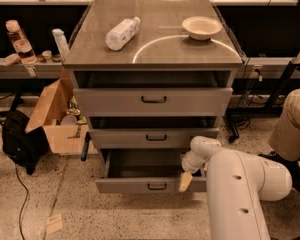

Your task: Open bottom drawer

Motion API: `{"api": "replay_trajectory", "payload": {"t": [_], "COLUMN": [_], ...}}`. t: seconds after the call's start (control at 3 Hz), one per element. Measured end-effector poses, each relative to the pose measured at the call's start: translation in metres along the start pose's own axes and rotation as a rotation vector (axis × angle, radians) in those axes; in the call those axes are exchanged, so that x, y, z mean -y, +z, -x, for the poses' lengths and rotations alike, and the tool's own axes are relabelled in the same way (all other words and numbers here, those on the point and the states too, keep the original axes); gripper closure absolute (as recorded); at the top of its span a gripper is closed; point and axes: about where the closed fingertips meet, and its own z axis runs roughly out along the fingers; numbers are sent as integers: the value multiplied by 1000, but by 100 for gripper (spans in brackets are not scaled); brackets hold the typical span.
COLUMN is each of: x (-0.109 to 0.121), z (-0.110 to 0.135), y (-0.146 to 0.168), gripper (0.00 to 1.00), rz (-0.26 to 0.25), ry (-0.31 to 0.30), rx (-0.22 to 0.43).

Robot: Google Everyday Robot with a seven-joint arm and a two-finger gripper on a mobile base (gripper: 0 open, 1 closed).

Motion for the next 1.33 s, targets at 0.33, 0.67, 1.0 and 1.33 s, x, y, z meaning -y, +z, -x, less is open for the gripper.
{"api": "replay_trajectory", "payload": {"t": [0.33, 0.67, 1.0, 1.33], "x": [0, -1, -1, -1], "z": [0, 9, 10, 10], "y": [0, -13, -14, -14], "gripper": [0, 0, 0, 19], "rz": [-1, -32, -35, -35], "ry": [0, -27, -30, -30], "rx": [0, 3, 3, 3]}}
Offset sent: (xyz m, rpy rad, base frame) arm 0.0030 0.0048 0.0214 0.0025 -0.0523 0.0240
